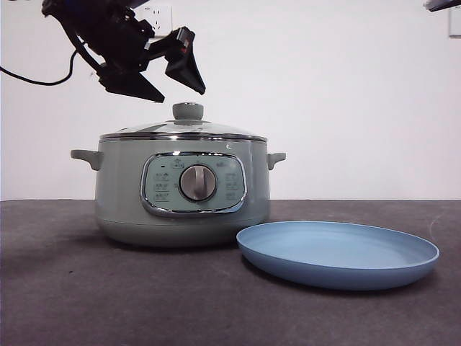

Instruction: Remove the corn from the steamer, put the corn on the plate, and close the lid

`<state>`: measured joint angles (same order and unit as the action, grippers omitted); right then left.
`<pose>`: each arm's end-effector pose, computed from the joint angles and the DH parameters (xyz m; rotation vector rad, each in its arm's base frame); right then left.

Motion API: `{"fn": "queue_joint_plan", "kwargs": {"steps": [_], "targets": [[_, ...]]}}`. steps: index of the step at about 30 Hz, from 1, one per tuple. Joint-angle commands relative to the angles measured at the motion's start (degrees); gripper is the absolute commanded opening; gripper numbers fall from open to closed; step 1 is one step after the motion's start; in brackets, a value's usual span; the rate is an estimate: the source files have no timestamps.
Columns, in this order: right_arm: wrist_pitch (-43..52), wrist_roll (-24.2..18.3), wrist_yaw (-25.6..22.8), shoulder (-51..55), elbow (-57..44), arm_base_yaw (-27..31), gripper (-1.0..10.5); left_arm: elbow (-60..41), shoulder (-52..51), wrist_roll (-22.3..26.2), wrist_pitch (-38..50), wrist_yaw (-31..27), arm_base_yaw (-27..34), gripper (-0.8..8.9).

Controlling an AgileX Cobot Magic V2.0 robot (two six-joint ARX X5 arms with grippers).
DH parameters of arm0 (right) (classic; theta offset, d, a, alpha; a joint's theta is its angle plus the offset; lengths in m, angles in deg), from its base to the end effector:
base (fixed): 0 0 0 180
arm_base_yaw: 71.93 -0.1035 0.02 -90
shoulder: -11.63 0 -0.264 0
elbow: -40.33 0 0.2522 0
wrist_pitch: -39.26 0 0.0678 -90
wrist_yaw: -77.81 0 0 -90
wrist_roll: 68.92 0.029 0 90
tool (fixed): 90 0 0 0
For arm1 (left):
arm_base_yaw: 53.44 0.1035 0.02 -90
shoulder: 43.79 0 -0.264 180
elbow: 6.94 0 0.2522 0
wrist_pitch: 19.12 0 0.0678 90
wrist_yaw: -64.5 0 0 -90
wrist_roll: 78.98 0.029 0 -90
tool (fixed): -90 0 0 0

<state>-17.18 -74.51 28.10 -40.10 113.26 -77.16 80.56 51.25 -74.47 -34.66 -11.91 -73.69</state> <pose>0.1627 0.0337 0.3501 0.1004 0.5629 0.7962 0.3556 -0.1384 0.2958 0.0991 0.3849 -0.5984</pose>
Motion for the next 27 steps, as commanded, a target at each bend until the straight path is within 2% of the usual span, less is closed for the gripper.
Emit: {"fn": "queue_joint_plan", "kwargs": {"steps": [1,14,20,23,27], "targets": [[0.1,0.2,-0.2,0.0,0.2,-0.1,5.4,0.0,1.5,0.7,0.9,-0.2,-0.6,4.91],[0.1,0.2,-0.2,0.0,0.2,-0.1,5.4,0.0,3.4,0.7,0.5,-4.5,-2.5,4.90],[0.1,0.2,-0.2,0.0,0.2,-0.1,5.4,0.0,3.4,0.6,-0.9,-4.5,-2.6,4.83],[0.1,0.2,-0.2,0.0,0.2,-0.1,5.4,0.0,3.4,0.6,-0.9,-4.5,-2.6,3.53],[0.1,0.2,-0.2,0.0,0.2,-0.1,5.4,0.0,3.4,0.6,-1.3,-4.4,-2.6,2.46]]}}
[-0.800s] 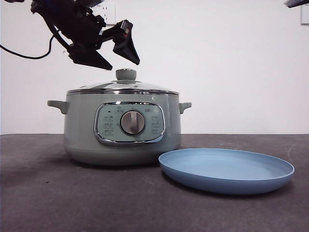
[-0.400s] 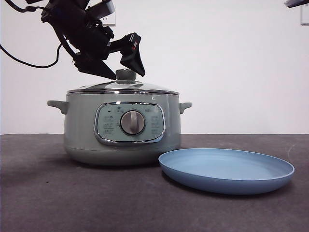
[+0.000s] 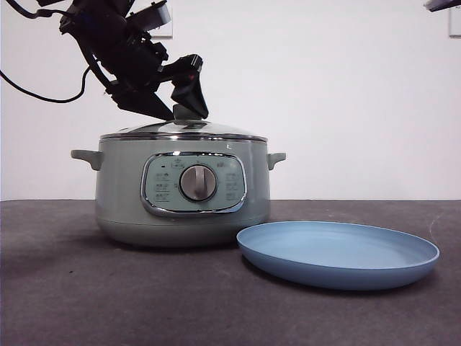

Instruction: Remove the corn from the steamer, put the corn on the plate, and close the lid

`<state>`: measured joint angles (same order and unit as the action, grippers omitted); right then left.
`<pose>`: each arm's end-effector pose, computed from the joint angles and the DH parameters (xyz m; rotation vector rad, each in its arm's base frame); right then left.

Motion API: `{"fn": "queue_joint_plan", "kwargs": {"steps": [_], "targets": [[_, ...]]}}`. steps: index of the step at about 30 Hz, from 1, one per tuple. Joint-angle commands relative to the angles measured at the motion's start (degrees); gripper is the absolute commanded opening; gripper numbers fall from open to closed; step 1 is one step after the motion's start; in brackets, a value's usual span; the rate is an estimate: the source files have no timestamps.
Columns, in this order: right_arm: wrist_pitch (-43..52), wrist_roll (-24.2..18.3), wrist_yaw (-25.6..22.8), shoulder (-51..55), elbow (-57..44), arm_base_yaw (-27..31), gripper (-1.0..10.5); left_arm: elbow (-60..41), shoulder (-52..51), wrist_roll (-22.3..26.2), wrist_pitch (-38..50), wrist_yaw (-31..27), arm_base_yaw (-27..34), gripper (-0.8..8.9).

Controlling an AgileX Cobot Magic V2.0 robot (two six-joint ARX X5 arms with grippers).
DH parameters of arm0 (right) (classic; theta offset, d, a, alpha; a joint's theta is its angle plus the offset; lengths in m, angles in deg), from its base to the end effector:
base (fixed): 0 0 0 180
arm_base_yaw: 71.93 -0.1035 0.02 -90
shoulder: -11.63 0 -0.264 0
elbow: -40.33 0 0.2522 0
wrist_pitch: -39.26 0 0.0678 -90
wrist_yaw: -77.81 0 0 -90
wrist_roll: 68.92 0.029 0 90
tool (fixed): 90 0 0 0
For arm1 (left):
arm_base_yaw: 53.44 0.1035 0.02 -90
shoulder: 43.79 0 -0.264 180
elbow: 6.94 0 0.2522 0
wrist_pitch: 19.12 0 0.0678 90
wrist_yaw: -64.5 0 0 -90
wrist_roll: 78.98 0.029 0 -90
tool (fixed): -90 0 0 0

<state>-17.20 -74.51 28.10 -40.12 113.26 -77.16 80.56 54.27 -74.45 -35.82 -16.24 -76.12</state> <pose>0.1627 0.0337 0.3500 0.1006 0.5636 0.7962 0.3586 -0.1549 0.2745 0.1319 0.4569 -0.5656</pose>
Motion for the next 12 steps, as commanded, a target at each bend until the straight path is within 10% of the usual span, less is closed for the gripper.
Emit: {"fn": "queue_joint_plan", "kwargs": {"steps": [1,12], "targets": [[0.1,0.2,-0.2,0.0,0.2,-0.1,5.4,0.0,0.4,0.6,-0.3,-0.1,-0.2,2.08],[0.2,0.2,-0.2,0.0,0.2,-0.1,5.4,0.0,0.4,0.2,-1.2,0.1,-0.2,-0.08]]}}
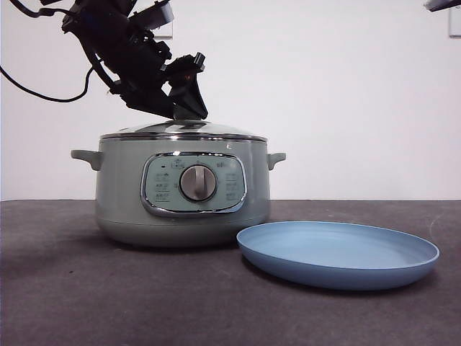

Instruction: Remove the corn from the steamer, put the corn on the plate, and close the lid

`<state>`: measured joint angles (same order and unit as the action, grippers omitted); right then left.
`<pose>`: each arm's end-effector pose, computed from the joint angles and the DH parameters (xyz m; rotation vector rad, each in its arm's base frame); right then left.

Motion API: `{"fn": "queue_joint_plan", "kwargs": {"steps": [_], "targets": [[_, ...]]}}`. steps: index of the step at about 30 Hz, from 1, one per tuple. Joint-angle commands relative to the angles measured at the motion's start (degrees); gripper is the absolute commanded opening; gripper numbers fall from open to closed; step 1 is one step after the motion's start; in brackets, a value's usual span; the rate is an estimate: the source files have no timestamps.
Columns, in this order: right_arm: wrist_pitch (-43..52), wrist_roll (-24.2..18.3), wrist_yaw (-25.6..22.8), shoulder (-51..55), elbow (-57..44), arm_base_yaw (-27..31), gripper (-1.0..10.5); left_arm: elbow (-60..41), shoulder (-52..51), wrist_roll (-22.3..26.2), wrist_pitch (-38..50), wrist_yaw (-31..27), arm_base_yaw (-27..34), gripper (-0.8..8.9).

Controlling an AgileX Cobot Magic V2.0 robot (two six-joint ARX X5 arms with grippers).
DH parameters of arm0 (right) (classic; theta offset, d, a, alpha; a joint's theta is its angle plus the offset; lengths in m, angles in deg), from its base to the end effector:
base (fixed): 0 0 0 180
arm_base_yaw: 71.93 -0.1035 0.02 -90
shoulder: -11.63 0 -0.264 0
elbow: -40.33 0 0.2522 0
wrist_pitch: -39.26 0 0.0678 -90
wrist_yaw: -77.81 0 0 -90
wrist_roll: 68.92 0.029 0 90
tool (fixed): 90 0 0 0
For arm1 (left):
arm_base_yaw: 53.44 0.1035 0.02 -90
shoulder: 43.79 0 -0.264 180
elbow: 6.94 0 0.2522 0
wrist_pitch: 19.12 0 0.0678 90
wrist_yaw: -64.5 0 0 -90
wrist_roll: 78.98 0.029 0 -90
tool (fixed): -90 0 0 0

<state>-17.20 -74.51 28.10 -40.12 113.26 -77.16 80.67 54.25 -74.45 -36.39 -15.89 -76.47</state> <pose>0.1627 0.0337 0.3500 0.1006 0.5636 0.7962 0.3573 -0.1571 0.2744 0.1327 0.4644 -0.5776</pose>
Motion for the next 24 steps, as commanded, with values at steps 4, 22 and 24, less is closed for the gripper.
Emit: {"fn": "queue_joint_plan", "kwargs": {"steps": [4,22,24], "targets": [[0.2,0.2,-0.2,0.0,0.2,-0.1,5.4,0.3,0.4,0.2,-0.4,-0.1,0.1,-0.08],[0.3,0.2,-0.4,-0.3,0.2,-0.1,5.4,14.0,-2.6,0.1,-11.2,1.5,0.2,-0.07],[0.7,0.2,-0.4,-0.7,0.2,-0.1,5.4,14.5,-4.9,0.3,-13.3,1.5,0.3,-0.07]]}}
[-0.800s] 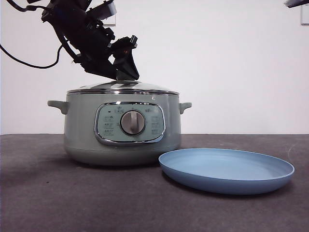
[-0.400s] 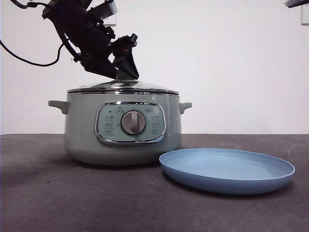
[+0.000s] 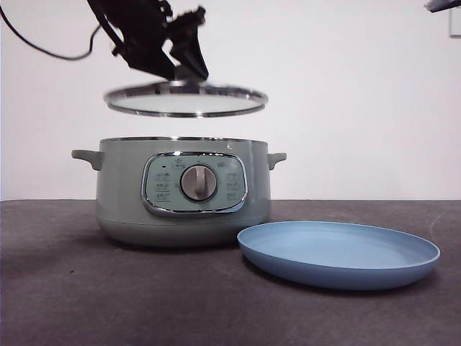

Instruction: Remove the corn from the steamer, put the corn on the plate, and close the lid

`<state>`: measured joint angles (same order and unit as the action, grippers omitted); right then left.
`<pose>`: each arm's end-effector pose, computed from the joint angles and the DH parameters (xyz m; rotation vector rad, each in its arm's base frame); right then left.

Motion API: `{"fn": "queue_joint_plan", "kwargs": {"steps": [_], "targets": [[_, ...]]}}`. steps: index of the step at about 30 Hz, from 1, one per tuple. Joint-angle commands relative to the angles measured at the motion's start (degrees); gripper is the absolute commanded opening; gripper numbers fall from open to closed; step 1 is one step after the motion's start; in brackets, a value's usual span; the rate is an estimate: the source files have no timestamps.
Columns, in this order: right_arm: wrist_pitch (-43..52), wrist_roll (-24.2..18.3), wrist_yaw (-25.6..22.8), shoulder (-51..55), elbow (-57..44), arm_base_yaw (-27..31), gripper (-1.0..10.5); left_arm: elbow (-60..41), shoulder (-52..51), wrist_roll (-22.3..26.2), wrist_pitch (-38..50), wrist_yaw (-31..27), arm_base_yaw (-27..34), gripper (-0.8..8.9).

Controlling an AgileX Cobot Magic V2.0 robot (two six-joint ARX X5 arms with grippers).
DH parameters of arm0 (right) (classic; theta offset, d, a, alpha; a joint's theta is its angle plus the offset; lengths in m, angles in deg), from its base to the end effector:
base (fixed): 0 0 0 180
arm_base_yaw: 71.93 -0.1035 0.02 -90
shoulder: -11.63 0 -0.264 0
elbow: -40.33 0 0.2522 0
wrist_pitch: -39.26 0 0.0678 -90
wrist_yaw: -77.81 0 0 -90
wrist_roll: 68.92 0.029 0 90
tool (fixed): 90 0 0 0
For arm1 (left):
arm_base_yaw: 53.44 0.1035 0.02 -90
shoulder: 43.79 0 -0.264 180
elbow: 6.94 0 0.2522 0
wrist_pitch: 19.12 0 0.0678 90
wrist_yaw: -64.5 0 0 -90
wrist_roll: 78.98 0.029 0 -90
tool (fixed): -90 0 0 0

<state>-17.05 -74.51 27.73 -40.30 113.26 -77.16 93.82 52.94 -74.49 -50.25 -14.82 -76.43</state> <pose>0.1637 0.0337 0.3497 0.0987 0.5648 0.7900 0.3553 -0.1566 0.3395 0.1261 0.4543 -0.5951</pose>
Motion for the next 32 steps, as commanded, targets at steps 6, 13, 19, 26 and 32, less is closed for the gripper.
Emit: {"fn": "queue_joint_plan", "kwargs": {"steps": [6,13,19,26,32], "targets": [[5.4,4.6,0.3,-2.8,0.2,-0.1,5.4,1.3,-13.5,0.3,-6.6,0.4,1.2,-0.07],[16.6,12.5,0.4,-7.3,0.3,-3.1,5.4,1.3,-25.9,1.4,-16.2,0.2,1.3,-0.07],[18.9,13.7,-5.1,-15.8,4.5,-11.1,5.4,1.3,-35.0,1.4,-25.0,-0.1,1.3,-0.07],[15.1,13.7,-13.8,-30.7,20.3,-20.2,5.4,1.3,-43.5,1.4,-32.4,-3.6,1.3,-0.07],[6.7,12.1,-22.7,-45.7,39.2,-26.1,5.4,1.3,-49.7,1.3,-37.2,-5.8,1.3,-0.07]]}}
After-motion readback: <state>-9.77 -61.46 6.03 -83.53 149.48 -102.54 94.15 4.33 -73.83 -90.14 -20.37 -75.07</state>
